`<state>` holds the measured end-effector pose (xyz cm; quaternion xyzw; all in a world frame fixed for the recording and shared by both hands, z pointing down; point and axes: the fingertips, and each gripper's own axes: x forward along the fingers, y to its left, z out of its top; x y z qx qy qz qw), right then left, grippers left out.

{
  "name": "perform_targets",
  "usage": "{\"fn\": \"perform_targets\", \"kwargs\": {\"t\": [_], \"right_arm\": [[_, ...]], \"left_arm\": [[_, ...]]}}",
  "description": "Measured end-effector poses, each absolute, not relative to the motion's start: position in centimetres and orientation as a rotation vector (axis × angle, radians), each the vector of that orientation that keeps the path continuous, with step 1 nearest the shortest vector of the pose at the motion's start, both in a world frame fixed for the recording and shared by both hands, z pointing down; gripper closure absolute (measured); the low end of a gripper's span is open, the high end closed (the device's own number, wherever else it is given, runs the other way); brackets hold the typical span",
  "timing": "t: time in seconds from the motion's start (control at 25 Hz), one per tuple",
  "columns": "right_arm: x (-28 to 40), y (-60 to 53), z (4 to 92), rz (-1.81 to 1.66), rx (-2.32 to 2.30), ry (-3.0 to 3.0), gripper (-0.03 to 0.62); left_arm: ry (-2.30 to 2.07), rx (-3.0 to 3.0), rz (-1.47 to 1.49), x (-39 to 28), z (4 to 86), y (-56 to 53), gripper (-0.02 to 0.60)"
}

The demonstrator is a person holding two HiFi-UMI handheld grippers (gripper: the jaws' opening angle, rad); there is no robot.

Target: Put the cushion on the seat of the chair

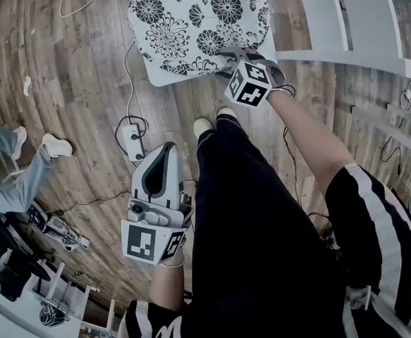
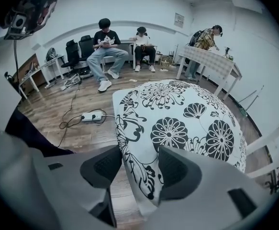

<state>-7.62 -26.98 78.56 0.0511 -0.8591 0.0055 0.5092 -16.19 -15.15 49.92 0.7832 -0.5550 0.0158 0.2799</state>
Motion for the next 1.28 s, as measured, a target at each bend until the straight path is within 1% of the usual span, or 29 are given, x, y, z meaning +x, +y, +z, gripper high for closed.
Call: {"fn": "perform_targets", "kwargs": {"t": [0.24,0.6,0.92,1.28], "right_arm": [[-7.8,-26.8,78.2,0.033,0.131,-2.079,0.355],[-7.4,-26.6,76.1,0.077,0.233,-2.152,0.353],[-8.3,-27.0,70.3,0.259,0.464,-2.345,0.355],[-8.0,-26.9,62.2,0.351,0.699,-2.476,0.362]], "left_arm": [[-1.461,2.128,0.058,-15.7,49.9,-15.0,0.578],[-1.446,2.167,0.061,-15.0,49.4,-15.3,0.578],[-1.405,2.229,0.062,-13.9,49.1,-16.3,0.578],[-1.367,2.290,0.058,-13.0,47.9,-17.1,0.578]]}}
